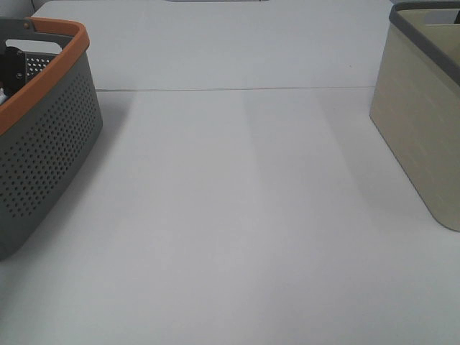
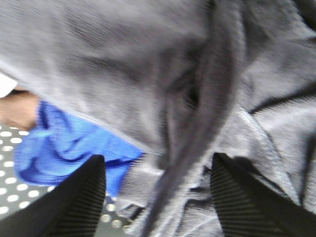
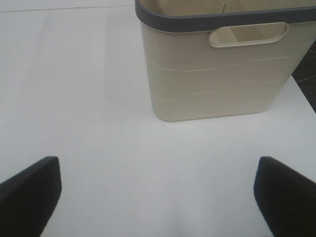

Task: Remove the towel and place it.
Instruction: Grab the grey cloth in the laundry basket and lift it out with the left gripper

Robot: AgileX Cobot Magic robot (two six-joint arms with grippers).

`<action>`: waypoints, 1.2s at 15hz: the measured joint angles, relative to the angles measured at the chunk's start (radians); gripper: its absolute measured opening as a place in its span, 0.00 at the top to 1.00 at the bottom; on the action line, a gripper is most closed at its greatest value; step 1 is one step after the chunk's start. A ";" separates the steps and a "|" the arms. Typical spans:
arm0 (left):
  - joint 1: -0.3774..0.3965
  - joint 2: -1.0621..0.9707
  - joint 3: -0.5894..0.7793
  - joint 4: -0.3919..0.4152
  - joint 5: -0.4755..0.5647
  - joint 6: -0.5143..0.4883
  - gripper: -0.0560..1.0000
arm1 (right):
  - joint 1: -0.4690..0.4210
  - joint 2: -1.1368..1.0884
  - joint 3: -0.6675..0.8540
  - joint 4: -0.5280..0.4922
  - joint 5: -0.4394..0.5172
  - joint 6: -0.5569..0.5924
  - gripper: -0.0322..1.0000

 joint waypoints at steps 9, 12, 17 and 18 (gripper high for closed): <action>0.000 0.033 0.000 0.000 0.046 -0.054 0.82 | 0.000 0.000 0.000 0.000 0.000 0.000 0.03; 0.000 0.033 0.000 0.001 0.045 -0.086 0.83 | 0.000 0.000 0.000 0.000 0.000 0.000 0.03; 0.000 0.033 0.000 -0.023 0.047 -0.089 0.95 | 0.000 0.000 0.000 0.000 0.000 0.000 0.03; 0.000 0.033 0.000 -0.026 0.051 -0.094 0.95 | 0.000 0.000 0.000 0.000 0.000 0.000 0.03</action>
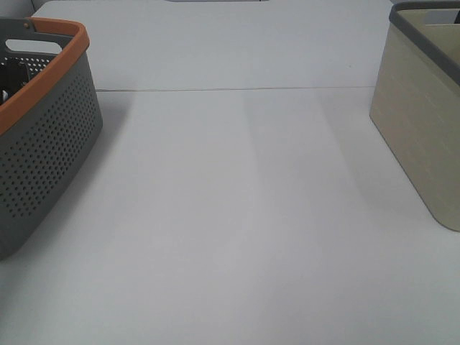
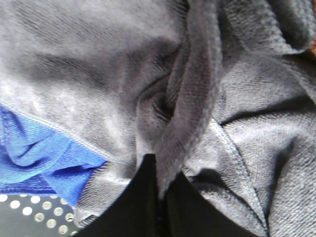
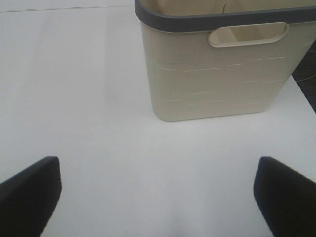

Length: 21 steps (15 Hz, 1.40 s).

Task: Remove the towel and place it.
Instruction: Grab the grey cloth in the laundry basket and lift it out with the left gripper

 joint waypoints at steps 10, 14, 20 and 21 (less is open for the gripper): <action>0.001 -0.099 -0.387 -0.264 0.213 -0.331 0.95 | 0.000 0.000 0.000 0.000 0.000 0.000 0.03; 0.001 -0.227 -0.387 -0.308 0.219 -0.366 0.95 | 0.000 0.000 0.000 0.000 0.000 0.000 0.03; 0.001 -0.378 -0.387 -0.421 0.221 -0.372 0.95 | 0.000 0.000 0.000 0.000 0.000 0.000 0.03; 0.001 -0.396 -0.387 -0.424 0.221 -0.372 0.95 | 0.000 0.000 0.000 0.000 0.000 0.000 0.03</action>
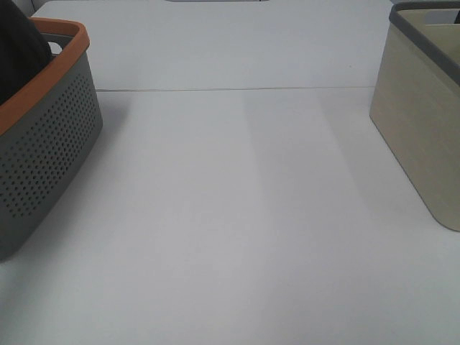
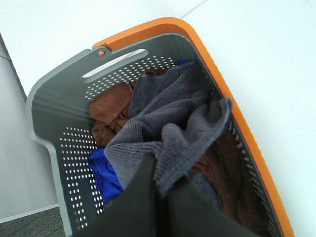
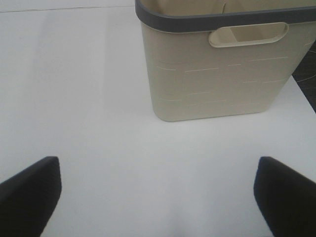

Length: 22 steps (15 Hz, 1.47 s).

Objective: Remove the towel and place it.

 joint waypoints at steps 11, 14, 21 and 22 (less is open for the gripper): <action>-0.198 -0.066 -0.240 -0.062 -0.011 0.039 0.95 | 0.000 0.135 -0.031 0.184 -0.007 -0.048 0.03; -0.288 -0.066 -0.314 -0.039 -0.171 -0.049 0.95 | 0.000 0.279 -0.069 0.375 -0.096 -0.197 0.03; -0.460 0.036 -0.474 -0.032 -0.265 -0.075 0.95 | 0.000 0.432 -0.072 0.566 -0.165 -0.410 0.03; -0.478 0.078 -0.474 -0.005 -0.240 -0.079 0.95 | 0.000 0.450 -0.072 0.573 -0.166 -0.425 0.03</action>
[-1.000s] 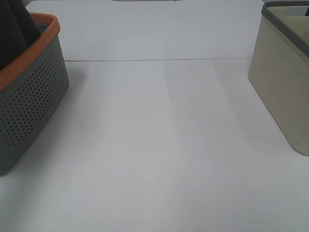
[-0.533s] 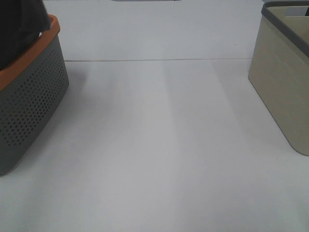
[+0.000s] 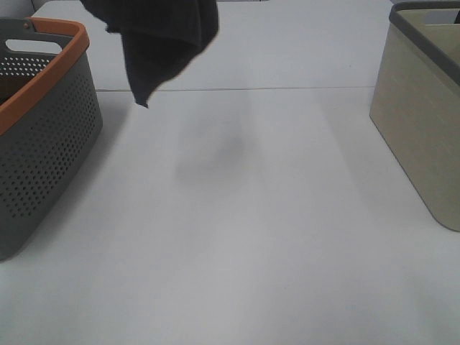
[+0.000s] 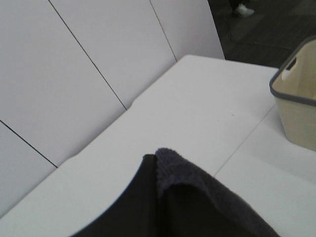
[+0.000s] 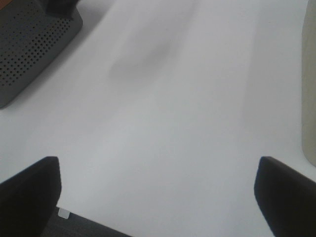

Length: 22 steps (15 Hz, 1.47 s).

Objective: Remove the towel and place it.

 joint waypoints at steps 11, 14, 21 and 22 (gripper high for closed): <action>-0.159 0.193 0.000 0.147 0.108 -0.077 0.95 | 0.000 0.114 0.000 0.079 -0.070 -0.113 0.04; -0.182 0.221 0.000 0.153 0.110 -0.105 0.95 | 0.000 0.288 0.000 0.138 -0.127 -0.206 0.04; -0.185 0.237 0.000 0.158 0.118 -0.141 0.95 | 0.241 0.741 -0.096 0.352 -0.462 -0.508 0.06; -0.185 0.237 0.000 0.166 0.135 -0.151 0.95 | 0.302 0.787 -0.108 0.362 -0.528 -0.507 0.06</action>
